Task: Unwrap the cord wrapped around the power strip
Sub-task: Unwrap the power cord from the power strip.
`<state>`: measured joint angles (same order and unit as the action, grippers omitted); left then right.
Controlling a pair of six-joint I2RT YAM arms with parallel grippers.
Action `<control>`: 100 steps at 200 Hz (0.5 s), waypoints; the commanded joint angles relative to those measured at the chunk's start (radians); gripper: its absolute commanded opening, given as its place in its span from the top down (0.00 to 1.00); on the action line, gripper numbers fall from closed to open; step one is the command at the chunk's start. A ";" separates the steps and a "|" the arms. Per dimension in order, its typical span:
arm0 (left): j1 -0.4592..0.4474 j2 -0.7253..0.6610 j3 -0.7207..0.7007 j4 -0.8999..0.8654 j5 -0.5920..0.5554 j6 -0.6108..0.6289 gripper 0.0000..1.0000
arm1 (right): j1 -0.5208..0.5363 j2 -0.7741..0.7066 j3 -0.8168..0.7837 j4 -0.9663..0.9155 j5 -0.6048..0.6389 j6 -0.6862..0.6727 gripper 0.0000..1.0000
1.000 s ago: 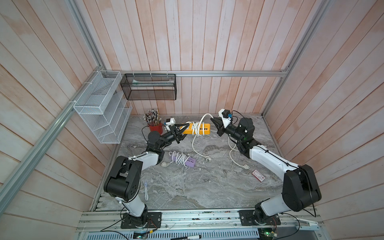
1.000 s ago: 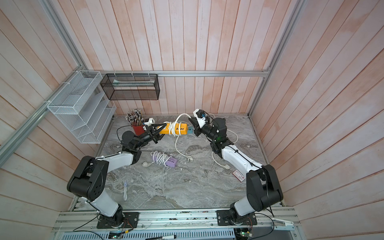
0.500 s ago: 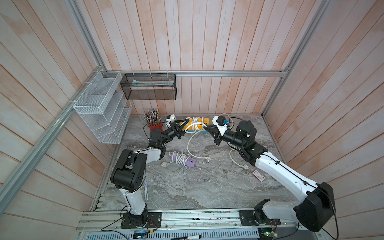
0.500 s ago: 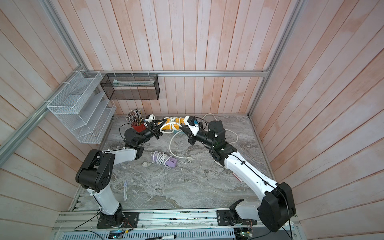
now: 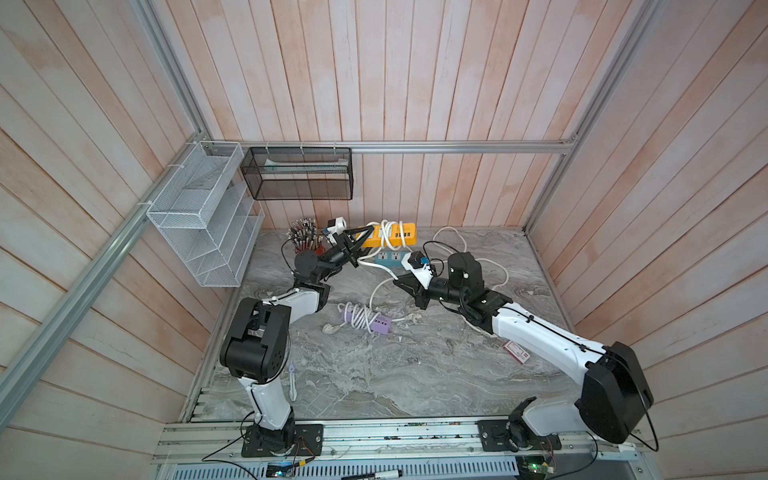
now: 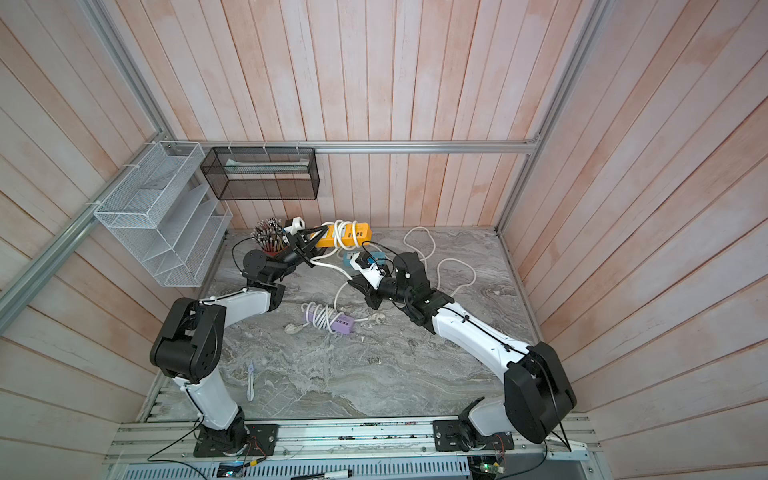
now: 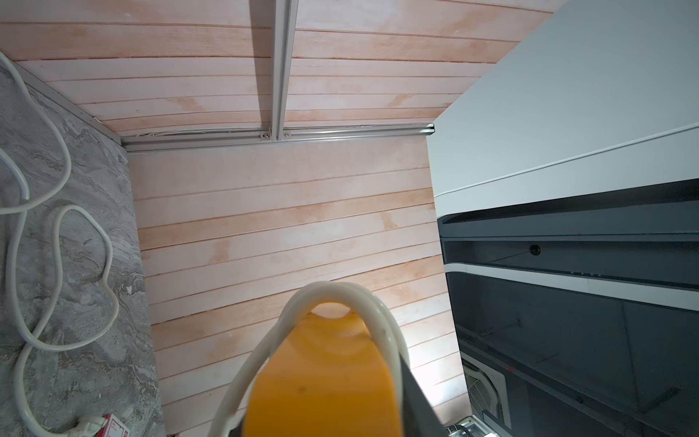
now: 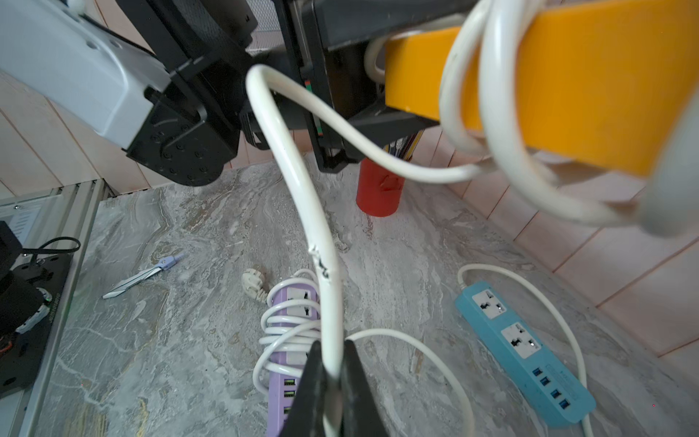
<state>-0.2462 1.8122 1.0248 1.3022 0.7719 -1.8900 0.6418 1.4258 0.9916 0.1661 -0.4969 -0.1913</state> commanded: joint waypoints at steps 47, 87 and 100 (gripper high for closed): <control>0.034 -0.049 0.019 0.069 -0.016 -0.020 1.00 | -0.008 0.035 -0.050 -0.022 0.032 0.039 1.00; 0.035 -0.071 0.027 0.068 -0.013 -0.024 1.00 | -0.082 0.089 -0.068 0.027 0.041 0.081 1.00; 0.034 -0.085 0.021 0.066 -0.011 -0.027 1.00 | -0.122 0.112 -0.078 0.080 0.035 0.120 1.00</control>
<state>-0.2119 1.7893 1.0248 1.3010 0.7727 -1.8988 0.5793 1.4944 0.9382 0.1761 -0.4686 -0.1429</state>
